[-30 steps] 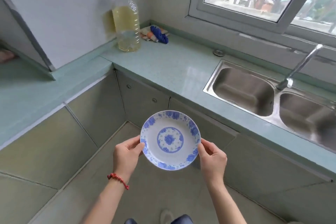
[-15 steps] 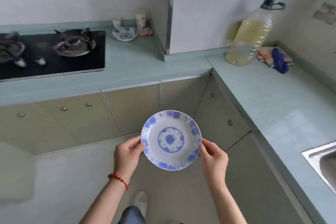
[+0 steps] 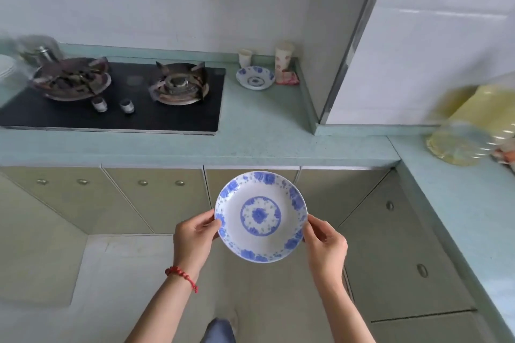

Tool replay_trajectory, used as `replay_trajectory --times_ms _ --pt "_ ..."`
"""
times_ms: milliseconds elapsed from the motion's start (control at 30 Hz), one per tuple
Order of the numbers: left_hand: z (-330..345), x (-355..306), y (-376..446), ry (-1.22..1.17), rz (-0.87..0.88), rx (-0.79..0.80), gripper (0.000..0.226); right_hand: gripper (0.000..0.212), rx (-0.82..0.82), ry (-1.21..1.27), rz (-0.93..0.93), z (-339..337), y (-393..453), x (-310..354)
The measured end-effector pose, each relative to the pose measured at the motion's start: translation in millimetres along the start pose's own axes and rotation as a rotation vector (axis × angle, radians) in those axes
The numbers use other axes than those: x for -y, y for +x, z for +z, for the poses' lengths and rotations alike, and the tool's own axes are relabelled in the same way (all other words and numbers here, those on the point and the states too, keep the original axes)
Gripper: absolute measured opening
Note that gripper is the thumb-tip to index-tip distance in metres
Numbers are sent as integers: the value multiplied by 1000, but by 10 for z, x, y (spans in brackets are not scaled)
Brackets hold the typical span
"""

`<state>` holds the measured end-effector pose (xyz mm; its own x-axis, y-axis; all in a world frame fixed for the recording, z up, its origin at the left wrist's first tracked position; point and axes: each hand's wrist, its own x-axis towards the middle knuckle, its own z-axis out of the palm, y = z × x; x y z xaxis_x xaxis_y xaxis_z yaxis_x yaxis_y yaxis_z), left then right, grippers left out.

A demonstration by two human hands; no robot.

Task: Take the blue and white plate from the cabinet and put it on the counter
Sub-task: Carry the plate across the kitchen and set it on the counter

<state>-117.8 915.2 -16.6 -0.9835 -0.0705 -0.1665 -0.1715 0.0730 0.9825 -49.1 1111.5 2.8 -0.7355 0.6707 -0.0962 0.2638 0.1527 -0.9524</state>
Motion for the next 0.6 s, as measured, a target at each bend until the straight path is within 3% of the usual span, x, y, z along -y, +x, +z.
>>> replay_trajectory --times_ms 133,333,600 --pt "21 -110 578 20 14 6 20 34 -28 -23 -22 363 427 186" --pt "154 -264 1267 58 6 12 38 32 -57 -14 -10 734 966 331" --pt "612 -303 2004 11 -37 -3 37 26 -26 -51 -8 1010 1906 301"
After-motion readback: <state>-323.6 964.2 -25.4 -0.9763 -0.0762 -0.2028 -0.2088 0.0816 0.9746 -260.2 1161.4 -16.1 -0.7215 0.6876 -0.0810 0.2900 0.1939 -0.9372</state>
